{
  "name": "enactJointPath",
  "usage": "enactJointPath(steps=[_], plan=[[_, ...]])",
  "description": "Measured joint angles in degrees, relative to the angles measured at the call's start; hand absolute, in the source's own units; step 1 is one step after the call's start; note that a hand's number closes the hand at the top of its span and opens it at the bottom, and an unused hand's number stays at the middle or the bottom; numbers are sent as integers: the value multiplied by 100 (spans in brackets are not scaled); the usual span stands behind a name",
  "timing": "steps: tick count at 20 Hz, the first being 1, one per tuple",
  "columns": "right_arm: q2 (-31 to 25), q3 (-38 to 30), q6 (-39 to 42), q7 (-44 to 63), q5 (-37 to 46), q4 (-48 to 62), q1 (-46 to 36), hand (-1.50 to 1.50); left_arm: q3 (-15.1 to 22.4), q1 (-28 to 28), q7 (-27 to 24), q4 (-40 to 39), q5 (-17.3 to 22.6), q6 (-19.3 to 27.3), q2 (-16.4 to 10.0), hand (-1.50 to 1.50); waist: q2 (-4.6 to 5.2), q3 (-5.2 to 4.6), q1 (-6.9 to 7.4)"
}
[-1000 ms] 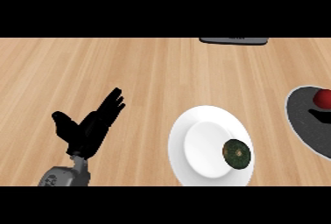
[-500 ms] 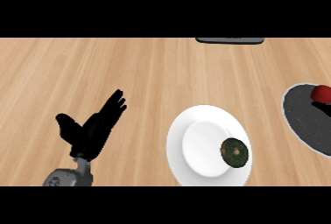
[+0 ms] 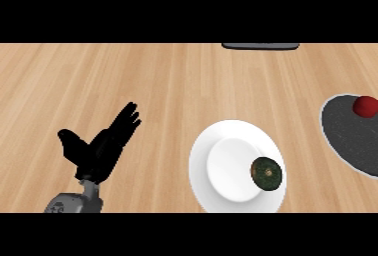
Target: Pick the tomato from the plate and place it in the pan
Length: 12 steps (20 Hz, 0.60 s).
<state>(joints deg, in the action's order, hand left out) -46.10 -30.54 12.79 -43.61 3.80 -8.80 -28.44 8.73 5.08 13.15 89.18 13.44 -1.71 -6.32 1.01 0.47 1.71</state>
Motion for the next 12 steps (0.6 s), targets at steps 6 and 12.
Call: enactJointPath(steps=[6,12], plan=[[-280,-4,831,-263,-26,27,486,-150,-39,-52,-54,-8,5,-33,1,0,-17,-1,-32],[-433,42,1047,-372,-8,-120,936,-150,-78,-114,-62,20,13,-57,-14,0,-38,-1,-66]])
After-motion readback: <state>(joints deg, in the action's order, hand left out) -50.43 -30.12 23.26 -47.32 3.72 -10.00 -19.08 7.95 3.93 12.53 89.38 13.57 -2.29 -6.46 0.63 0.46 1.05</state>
